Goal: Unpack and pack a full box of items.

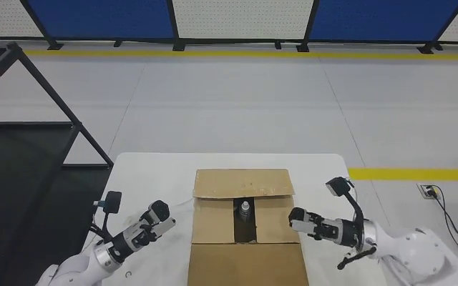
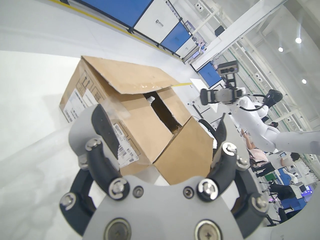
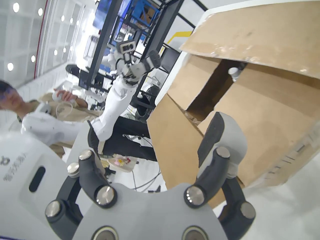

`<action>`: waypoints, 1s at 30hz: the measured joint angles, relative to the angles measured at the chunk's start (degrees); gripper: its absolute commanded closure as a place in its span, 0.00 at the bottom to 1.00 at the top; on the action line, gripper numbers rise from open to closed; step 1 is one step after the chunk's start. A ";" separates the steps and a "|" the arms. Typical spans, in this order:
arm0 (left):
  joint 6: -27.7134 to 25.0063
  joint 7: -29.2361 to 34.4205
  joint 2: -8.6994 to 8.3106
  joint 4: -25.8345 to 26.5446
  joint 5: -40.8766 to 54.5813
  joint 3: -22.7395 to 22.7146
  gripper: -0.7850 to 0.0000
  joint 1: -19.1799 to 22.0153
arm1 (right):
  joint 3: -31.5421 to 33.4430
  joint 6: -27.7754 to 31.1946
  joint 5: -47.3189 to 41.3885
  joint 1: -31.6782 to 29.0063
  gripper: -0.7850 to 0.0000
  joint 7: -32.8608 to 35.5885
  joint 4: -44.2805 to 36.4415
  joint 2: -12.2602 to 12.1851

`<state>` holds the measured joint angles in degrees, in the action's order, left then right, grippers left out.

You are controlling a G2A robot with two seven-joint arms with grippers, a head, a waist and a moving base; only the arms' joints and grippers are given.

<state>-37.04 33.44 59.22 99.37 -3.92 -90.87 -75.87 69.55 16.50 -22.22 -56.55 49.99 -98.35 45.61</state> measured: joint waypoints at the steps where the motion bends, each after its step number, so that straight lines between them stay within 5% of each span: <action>1: -0.85 -0.58 -0.03 0.02 0.74 -0.49 0.00 -0.23 | -1.27 -1.00 -1.59 1.48 0.00 -0.21 1.95 0.46; 13: -2.77 -4.51 0.01 -0.65 2.87 -2.26 0.00 -1.23 | -9.45 -5.91 -7.03 11.07 0.00 -3.02 17.76 4.33; 30: -2.78 -4.52 0.01 -0.65 2.87 -2.26 0.00 -1.23 | -11.82 -1.72 -8.37 18.16 0.00 -8.28 19.14 7.94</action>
<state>-39.81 28.92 59.23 98.72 -1.05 -93.13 -77.10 57.73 14.77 -30.59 -38.40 41.71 -79.21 53.54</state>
